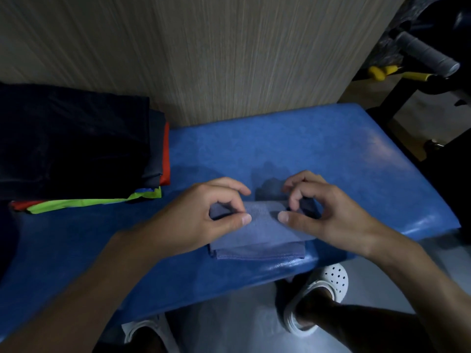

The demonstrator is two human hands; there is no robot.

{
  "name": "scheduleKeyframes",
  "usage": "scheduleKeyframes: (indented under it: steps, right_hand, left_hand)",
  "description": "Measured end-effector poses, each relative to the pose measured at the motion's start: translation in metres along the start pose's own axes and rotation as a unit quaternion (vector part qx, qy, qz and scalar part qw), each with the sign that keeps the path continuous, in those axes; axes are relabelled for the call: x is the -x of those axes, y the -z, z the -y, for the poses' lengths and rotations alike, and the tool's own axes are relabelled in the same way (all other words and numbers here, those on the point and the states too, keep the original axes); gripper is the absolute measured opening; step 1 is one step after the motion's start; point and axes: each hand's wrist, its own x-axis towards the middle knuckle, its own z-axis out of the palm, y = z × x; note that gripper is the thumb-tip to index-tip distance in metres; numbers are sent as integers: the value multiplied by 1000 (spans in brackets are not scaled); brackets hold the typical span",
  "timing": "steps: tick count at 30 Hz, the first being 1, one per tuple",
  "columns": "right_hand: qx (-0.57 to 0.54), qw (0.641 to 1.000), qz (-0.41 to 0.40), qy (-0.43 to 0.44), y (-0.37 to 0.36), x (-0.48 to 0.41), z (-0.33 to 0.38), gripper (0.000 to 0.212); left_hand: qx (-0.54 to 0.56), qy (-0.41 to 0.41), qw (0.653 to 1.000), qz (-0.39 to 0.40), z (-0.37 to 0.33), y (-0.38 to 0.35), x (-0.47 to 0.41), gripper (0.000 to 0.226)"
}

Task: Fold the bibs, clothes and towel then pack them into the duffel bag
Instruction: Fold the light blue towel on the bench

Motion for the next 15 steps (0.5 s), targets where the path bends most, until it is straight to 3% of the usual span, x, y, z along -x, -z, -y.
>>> scheduleKeyframes:
  steps: [3,7,12,15]
  right_hand:
    - [8,998,45,-32,2,2,-1,31]
    - [60,984,135,-104,7,9,1,70]
    - [112,977,154,-100,5,9,5,69]
    - [41,987,111,-106,4,10,4,69]
  left_hand:
    - [15,-4,1000,13,0,-3,-2,14]
    - [-2,28,999,47,1,-5,1,54]
    - [-45,42,996,69,0,-9,2,70]
    - [-54,43,996,62,-4,-10,2,71]
